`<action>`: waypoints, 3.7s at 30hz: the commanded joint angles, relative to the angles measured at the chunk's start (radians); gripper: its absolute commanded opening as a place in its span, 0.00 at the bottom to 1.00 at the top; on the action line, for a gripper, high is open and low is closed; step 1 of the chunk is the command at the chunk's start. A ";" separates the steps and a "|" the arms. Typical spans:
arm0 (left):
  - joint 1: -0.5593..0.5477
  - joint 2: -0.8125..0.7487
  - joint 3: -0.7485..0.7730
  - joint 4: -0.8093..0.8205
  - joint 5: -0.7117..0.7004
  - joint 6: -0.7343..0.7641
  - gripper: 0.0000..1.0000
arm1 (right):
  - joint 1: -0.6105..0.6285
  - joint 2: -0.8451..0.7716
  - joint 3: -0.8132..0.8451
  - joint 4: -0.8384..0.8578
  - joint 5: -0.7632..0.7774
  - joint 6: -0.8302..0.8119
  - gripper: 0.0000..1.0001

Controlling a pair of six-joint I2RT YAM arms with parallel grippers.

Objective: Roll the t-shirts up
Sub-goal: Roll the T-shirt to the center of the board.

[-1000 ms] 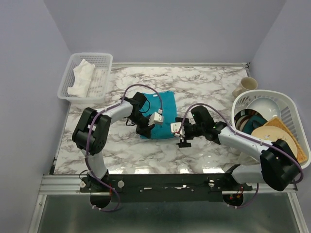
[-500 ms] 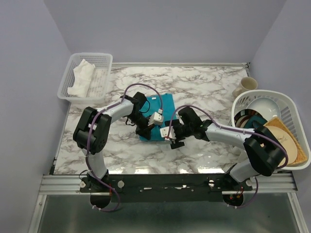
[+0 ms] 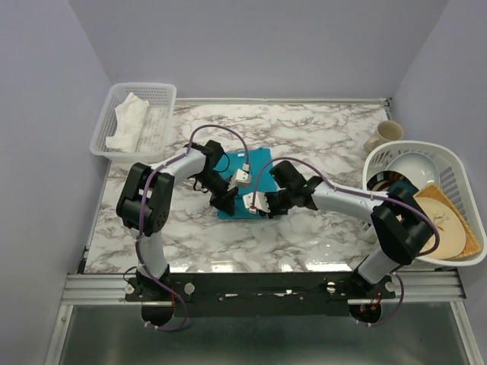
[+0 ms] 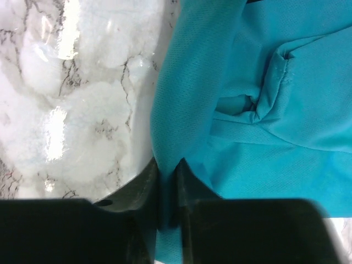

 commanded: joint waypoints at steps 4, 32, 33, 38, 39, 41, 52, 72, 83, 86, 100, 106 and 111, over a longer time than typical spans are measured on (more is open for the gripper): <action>0.018 0.028 0.060 -0.208 0.085 0.067 0.09 | -0.064 0.056 0.176 -0.332 -0.182 0.059 0.01; 0.083 0.351 0.224 -0.316 0.069 -0.158 0.04 | -0.239 0.738 0.825 -1.162 -0.322 -0.085 0.04; 0.084 0.351 0.224 -0.289 0.062 -0.183 0.06 | -0.237 0.751 0.842 -1.170 -0.318 -0.076 0.04; 0.098 0.311 0.169 -0.195 0.019 -0.244 0.22 | -0.237 0.889 0.974 -1.213 -0.264 0.059 0.04; 0.113 0.296 0.135 -0.143 0.011 -0.259 0.24 | -0.237 0.899 1.002 -1.213 -0.255 0.082 0.05; 0.138 0.239 0.098 -0.089 -0.019 -0.325 0.31 | -0.237 0.929 1.017 -1.213 -0.230 0.125 0.05; 0.316 -0.005 0.018 0.035 -0.004 -0.454 0.47 | -0.222 0.938 1.016 -1.211 -0.204 0.151 0.05; -0.236 -1.179 -0.925 0.957 -0.524 -0.033 0.83 | -0.156 0.987 1.019 -1.213 -0.121 0.206 0.04; -0.624 -0.906 -0.986 1.117 -0.881 -0.071 0.74 | -0.156 1.025 1.057 -1.214 -0.103 0.259 0.05; -0.670 -0.803 -1.012 1.186 -1.010 -0.053 0.73 | -0.156 1.022 1.053 -1.214 -0.106 0.252 0.05; -0.667 -0.677 -1.002 1.082 -1.037 -0.109 0.49 | -0.156 1.028 1.063 -1.214 -0.103 0.263 0.07; -0.596 -0.547 -0.829 0.844 -0.885 -0.281 0.20 | -0.166 1.012 1.079 -1.211 -0.126 0.259 0.56; -0.516 -0.493 -0.762 0.770 -0.732 -0.301 0.03 | -0.206 0.891 1.062 -1.147 -0.216 0.263 1.00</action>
